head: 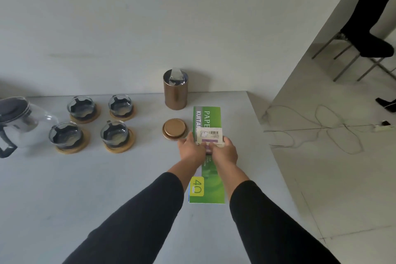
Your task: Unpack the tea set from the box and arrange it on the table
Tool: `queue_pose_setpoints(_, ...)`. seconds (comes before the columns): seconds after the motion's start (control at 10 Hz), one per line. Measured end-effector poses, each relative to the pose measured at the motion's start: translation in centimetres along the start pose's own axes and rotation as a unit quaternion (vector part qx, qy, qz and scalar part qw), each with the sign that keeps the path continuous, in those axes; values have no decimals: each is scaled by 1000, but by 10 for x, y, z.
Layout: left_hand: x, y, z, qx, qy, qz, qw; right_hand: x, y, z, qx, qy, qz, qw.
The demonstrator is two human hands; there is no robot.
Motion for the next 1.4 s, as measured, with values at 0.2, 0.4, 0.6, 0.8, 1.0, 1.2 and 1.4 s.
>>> queue_pose_setpoints(0.2, 25, -62, -45, -31, -86, -46, 995, 3, -86, 5, 2, 17, 23, 1000)
queue_pose_setpoints(0.4, 35, -103, -59, -49, -113, -66, 990, 18, -138, 6, -3, 32, 50, 998)
queue_pose_setpoints(0.6, 37, -129, -68, -53, -143, -86, 985, 30, -167, 11, -16, 72, 77, 994)
queue_pose_setpoints(0.8, 39, -144, -70, -51, -195, -94, 975, 33, -185, 9, -16, 139, 112, 984)
queue_pose_setpoints(1.0, 35, -152, -68, -64, -189, -98, 975, 45, -194, 11, -20, 164, 122, 979)
queue_pose_setpoints(1.2, 34, -151, -63, -45, -182, -87, 978, 49, -189, 11, -1, 168, 105, 980)
queue_pose_setpoints(1.4, 21, -135, -59, -61, -87, -81, 991, 26, -158, 31, 23, 123, 20, 992)
Point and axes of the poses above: each hand's wrist, its own y-axis away from the middle knuckle, its own x-axis out of the palm, z = x × y, the point moved 2 cm from there along -y, towards the middle knuckle, and after that the axes turned 8 degrees about -x, right-handed, at the moved point
